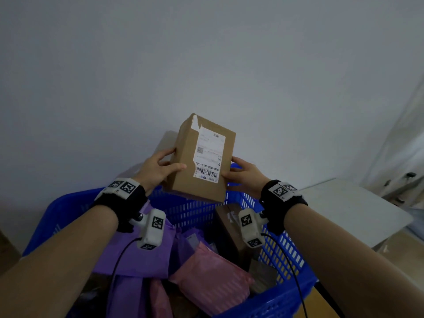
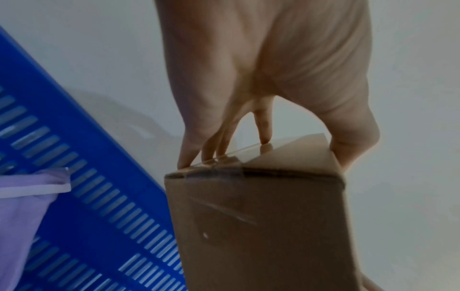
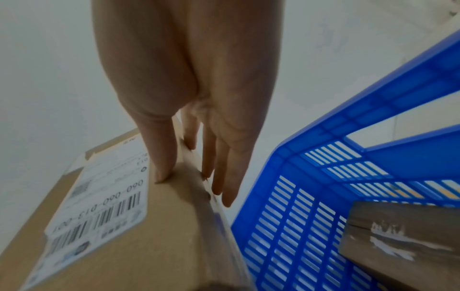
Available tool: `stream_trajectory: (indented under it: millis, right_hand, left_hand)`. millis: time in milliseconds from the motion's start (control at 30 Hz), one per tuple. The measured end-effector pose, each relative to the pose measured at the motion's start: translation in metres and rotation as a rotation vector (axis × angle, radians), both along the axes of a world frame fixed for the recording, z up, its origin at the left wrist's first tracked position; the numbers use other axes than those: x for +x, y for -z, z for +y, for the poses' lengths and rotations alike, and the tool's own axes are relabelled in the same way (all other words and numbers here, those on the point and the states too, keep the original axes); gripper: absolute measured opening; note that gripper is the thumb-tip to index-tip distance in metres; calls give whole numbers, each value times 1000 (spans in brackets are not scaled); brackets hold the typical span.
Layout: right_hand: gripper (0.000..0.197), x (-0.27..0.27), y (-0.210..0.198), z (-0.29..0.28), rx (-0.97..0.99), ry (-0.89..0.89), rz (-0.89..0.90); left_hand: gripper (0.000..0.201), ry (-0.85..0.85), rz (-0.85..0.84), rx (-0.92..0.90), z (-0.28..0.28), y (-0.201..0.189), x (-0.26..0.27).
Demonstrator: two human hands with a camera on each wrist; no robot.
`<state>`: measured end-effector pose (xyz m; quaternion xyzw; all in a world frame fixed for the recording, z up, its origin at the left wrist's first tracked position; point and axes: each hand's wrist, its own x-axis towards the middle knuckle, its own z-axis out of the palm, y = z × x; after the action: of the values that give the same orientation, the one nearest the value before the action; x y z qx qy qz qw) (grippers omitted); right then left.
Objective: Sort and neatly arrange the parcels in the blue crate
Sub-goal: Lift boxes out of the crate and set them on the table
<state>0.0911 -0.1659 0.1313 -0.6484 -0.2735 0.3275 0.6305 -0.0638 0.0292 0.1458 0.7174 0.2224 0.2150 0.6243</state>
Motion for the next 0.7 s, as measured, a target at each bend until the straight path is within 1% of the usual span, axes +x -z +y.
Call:
stream_trajectory:
  millis: [67, 167, 233, 333, 567, 700]
  right_hand:
    - [58, 3, -6, -7, 44, 3, 12]
    - [64, 16, -17, -23, 90, 64, 4]
    - [69, 27, -22, -40, 96, 119, -14]
    - [73, 44, -25, -68, 79, 180, -36]
    - [78, 99, -18, -144, 77, 325, -54]
    - [76, 138, -5, -194, 19, 379, -29]
  left_hand:
    - [74, 31, -17, -41, -4, -3, 8]
    - [74, 114, -65, -91, -16, -8, 28]
    - [73, 165, -85, -85, -26, -10, 45]
    - [76, 227, -63, -58, -46, -12, 74]
    - [75, 335, -47, 33, -111, -10, 156]
    - [72, 390, 9, 4, -156, 5, 211]
